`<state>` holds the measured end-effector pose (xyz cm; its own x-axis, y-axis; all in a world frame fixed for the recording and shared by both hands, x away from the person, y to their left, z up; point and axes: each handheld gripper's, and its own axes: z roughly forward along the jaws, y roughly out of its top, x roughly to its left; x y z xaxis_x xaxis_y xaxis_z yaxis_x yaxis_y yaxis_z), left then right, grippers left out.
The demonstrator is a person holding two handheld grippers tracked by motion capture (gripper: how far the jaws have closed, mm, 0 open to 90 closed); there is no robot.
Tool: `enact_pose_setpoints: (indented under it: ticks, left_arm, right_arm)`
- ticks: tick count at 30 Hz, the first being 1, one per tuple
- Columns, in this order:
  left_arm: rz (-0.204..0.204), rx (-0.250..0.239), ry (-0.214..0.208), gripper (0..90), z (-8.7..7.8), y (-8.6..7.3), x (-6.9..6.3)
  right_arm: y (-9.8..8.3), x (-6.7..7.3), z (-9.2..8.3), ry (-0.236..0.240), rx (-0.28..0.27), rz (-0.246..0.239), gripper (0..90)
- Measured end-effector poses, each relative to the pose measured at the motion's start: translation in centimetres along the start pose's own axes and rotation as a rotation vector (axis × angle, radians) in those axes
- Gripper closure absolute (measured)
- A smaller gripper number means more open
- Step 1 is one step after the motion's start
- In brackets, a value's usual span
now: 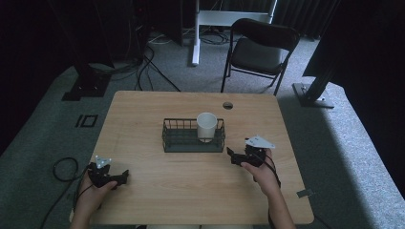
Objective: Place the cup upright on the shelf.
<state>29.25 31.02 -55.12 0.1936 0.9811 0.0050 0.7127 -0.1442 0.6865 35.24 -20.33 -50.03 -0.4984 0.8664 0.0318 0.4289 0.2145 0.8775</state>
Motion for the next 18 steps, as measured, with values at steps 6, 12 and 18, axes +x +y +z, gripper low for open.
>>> enact_pose_setpoints:
  ticks: [6, 12, 18]
  left_arm:
    - [0.0, 0.0, 0.0, 0.3, 0.0, 0.0, 0.0]
    - [0.0, 0.0, 0.0, 0.3, 0.0, 0.0, 0.0]
    - [0.0, 0.0, 0.0, 0.3, 0.0, 0.0, 0.0]
  right_arm:
    - [-1.4, -1.2, -0.3, -0.037, 0.028, 0.016, 11.7]
    - [-2.3, -1.9, -0.6, -0.063, 0.05, 0.028, 11.7]
    - [-3.3, -2.9, -1.2, -0.095, 0.07, 0.039, 11.7]
